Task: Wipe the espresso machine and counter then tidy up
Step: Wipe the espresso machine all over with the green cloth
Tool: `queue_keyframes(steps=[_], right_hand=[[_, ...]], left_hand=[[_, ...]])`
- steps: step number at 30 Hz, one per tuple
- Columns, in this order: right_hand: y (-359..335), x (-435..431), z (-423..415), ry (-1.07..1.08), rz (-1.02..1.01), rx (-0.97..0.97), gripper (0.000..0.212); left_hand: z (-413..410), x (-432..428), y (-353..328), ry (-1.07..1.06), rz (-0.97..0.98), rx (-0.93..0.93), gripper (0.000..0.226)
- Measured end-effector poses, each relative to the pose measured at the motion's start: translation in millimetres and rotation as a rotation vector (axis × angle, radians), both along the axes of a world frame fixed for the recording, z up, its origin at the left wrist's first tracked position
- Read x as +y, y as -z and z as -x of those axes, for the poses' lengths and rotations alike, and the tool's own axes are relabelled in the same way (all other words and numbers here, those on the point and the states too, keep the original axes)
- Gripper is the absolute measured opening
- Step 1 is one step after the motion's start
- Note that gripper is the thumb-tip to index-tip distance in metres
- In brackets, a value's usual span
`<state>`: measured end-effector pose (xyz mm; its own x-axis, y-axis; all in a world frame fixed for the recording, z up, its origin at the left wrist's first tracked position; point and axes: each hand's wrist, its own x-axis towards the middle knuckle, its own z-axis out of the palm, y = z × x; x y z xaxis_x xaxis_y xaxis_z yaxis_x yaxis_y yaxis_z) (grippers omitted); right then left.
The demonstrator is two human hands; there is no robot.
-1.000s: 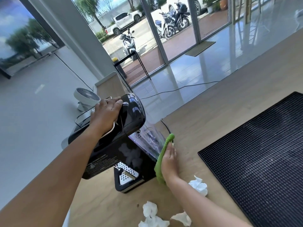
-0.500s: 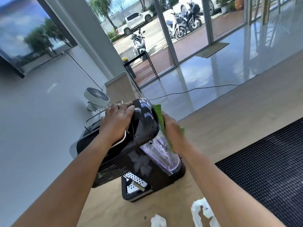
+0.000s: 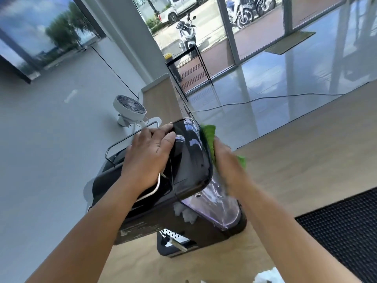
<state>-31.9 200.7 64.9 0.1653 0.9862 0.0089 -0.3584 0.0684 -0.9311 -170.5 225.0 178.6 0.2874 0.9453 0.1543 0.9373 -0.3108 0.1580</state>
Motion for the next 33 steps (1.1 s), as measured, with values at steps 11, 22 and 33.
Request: queue_keyframes(steps=[11,22,33], right_hand=[[93.2,38.0,-4.1,-0.08,0.402,0.01,0.048],[31.1,90.2,-28.1,-0.389,0.208,-0.046,0.062],[126.8,39.4,-5.9,-0.184,0.613,-0.009,0.075]], left_hand=[[0.0,-1.5,-1.0,0.001,0.03,-0.014,0.056],[-2.6,-3.1,-1.5,-0.008,0.027,-0.031,0.054],[-2.4,-3.3,1.0,-0.024,0.039,-0.007,0.057]])
